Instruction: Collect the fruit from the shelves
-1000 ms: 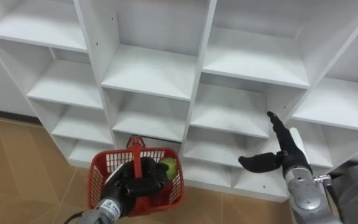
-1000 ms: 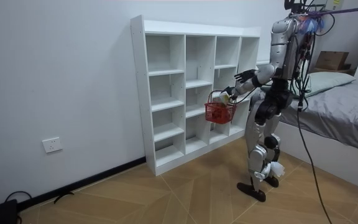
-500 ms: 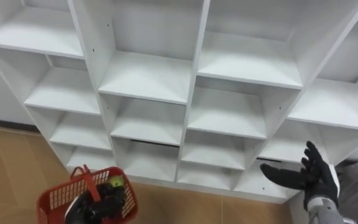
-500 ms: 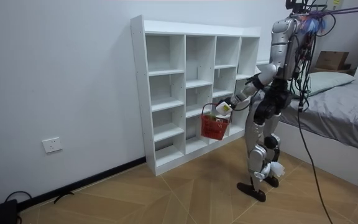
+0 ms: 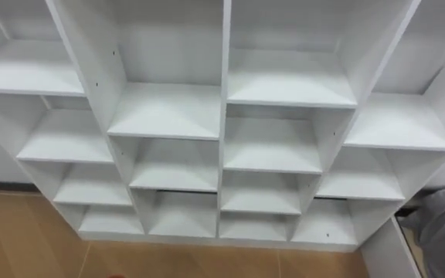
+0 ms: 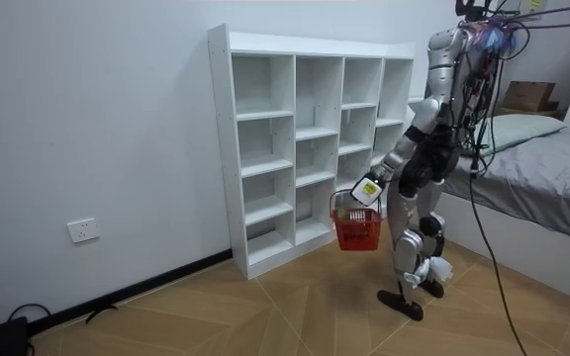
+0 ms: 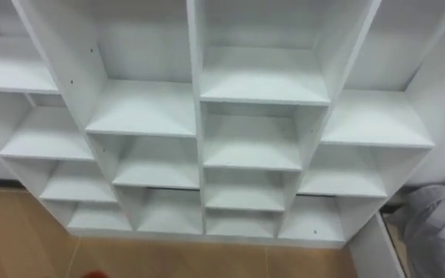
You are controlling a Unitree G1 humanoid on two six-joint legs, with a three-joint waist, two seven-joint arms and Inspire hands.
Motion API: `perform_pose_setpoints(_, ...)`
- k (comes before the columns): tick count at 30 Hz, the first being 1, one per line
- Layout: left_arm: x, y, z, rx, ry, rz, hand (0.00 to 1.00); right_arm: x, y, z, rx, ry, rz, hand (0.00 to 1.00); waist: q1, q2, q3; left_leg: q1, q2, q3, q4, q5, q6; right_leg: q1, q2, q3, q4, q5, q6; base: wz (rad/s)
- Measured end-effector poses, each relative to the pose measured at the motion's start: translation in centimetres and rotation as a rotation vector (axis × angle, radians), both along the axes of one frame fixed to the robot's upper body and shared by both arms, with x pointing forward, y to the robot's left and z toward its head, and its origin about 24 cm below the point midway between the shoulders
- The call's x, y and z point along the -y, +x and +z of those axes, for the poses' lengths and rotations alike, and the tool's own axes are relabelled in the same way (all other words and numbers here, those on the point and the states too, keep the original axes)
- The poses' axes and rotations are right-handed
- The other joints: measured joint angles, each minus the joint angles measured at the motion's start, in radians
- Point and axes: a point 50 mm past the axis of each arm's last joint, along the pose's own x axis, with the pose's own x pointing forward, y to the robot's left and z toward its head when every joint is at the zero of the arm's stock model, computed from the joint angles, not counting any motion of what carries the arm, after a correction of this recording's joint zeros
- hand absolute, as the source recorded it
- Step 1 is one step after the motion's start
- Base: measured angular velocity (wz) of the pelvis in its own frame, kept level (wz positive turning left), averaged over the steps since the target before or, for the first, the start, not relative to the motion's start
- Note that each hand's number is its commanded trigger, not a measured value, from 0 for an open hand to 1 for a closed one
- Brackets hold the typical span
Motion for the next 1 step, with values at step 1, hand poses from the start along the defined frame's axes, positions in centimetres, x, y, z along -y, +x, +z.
perform_pose_setpoints(1, 0.00, -0.18, -0.08, -0.010, 0.006, -0.008, 1.00, -0.17, -0.29, -0.16, -0.011, 0.009, 0.009, 0.00, 0.001, 0.000, 0.0001, 0.000, 0.000, 0.001, -0.001, 0.000, 0.000, 0.000, 0.000, 0.001, 0.000, -0.001, 0.000, 0.00)
